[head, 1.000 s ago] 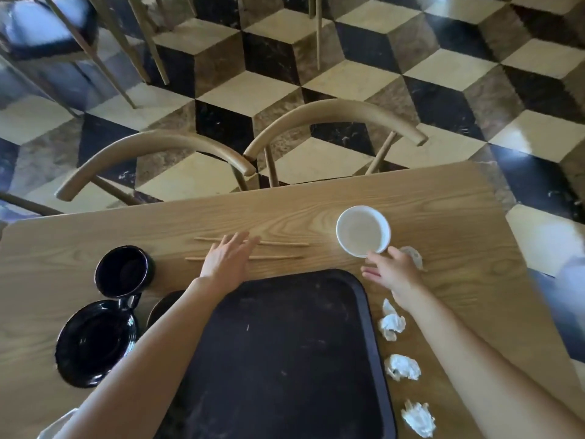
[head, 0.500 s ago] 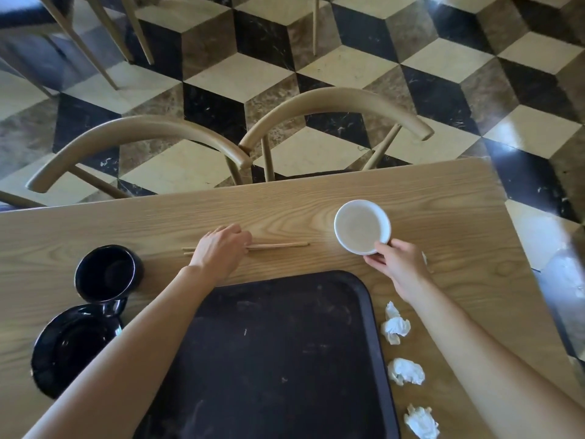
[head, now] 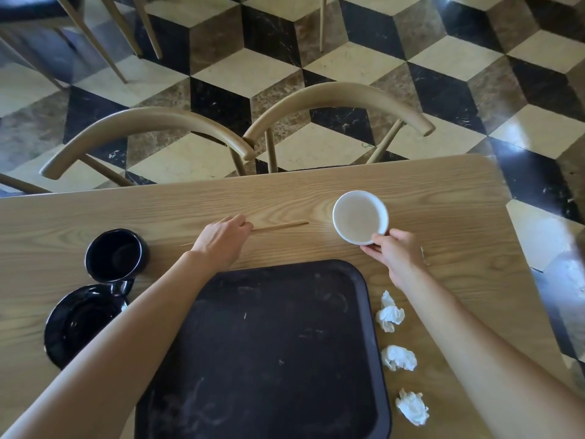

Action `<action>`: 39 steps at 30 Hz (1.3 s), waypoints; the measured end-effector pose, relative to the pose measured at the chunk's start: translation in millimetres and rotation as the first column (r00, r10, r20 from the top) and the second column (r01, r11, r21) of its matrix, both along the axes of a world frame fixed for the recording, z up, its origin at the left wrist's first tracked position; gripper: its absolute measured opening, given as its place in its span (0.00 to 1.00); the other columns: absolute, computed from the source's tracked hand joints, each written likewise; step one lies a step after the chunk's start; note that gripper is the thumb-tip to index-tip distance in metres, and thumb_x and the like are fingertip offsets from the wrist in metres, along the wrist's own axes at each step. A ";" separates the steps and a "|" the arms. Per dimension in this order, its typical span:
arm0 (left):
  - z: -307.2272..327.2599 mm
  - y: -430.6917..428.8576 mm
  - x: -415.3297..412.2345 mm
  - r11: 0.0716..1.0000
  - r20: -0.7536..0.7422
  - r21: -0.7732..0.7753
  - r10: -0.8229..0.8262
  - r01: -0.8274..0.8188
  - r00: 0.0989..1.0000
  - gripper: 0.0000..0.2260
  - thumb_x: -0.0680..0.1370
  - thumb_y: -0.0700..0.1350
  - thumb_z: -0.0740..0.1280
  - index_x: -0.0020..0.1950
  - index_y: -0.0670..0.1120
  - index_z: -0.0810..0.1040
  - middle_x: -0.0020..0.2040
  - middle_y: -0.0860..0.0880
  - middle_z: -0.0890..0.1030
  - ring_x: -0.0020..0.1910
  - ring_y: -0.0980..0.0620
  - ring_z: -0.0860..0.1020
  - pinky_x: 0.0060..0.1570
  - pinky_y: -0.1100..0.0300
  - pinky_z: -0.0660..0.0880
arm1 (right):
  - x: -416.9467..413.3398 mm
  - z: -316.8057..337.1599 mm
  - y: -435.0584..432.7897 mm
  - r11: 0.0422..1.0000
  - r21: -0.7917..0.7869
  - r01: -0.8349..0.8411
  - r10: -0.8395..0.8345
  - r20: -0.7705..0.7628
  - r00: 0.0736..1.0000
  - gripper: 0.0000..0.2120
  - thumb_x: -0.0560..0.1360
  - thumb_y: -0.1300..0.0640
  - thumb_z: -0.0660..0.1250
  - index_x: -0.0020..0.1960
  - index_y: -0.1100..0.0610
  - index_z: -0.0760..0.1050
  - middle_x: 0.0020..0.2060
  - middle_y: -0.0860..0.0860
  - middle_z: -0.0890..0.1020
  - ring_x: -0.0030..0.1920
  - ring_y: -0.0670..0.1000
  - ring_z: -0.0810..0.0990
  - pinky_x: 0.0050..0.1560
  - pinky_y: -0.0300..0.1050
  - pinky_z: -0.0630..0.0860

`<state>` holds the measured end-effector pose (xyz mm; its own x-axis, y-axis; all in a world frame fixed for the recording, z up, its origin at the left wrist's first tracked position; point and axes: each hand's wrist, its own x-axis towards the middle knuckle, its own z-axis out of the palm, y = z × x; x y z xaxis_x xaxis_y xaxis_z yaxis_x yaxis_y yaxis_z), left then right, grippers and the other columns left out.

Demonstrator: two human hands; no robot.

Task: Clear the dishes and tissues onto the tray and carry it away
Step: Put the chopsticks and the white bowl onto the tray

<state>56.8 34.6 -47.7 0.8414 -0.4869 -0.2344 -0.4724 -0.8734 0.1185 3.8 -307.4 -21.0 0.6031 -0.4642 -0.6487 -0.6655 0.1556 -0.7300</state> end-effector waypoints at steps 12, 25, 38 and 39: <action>16.8 -2.9 -92.5 0.994 -0.020 -0.044 -0.097 0.096 0.995 0.09 0.68 0.35 0.73 0.41 0.45 0.75 0.40 0.48 0.75 0.37 0.45 0.77 0.31 0.54 0.77 | -48.3 27.0 21.1 0.992 0.092 -0.083 0.081 0.031 0.996 0.07 0.77 0.70 0.66 0.39 0.69 0.74 0.51 0.66 0.81 0.53 0.60 0.84 0.54 0.54 0.83; 2.3 -13.9 -105.5 0.995 -0.034 0.104 0.010 -0.006 0.999 0.26 0.45 0.29 0.77 0.36 0.45 0.73 0.37 0.49 0.74 0.32 0.45 0.74 0.27 0.56 0.70 | -89.6 15.1 21.7 0.976 0.057 -0.208 0.208 0.006 0.978 0.08 0.77 0.70 0.65 0.39 0.69 0.74 0.48 0.64 0.83 0.52 0.58 0.85 0.49 0.49 0.84; -6.2 -15.9 -124.9 0.999 0.055 0.014 -0.035 0.034 0.998 0.17 0.59 0.31 0.73 0.45 0.44 0.78 0.41 0.48 0.75 0.35 0.46 0.74 0.30 0.53 0.73 | -108.1 26.8 33.4 0.961 0.030 -0.273 0.273 0.012 0.962 0.13 0.78 0.69 0.66 0.35 0.62 0.73 0.30 0.50 0.84 0.44 0.51 0.87 0.52 0.52 0.83; -6.7 -16.4 -124.7 1.000 0.058 0.007 -0.024 0.024 0.998 0.18 0.60 0.31 0.73 0.47 0.44 0.79 0.43 0.48 0.76 0.37 0.46 0.74 0.31 0.53 0.74 | -110.3 27.1 34.2 0.960 0.028 -0.279 0.279 0.011 0.960 0.12 0.78 0.68 0.66 0.36 0.63 0.73 0.29 0.50 0.83 0.44 0.50 0.87 0.52 0.52 0.83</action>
<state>-67.9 18.1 -54.5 0.8416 -0.5059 -0.1890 -0.4993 -0.8623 0.0848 -106.5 -273.2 6.1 0.7102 -0.2585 -0.6548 -0.6807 -0.0147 -0.7324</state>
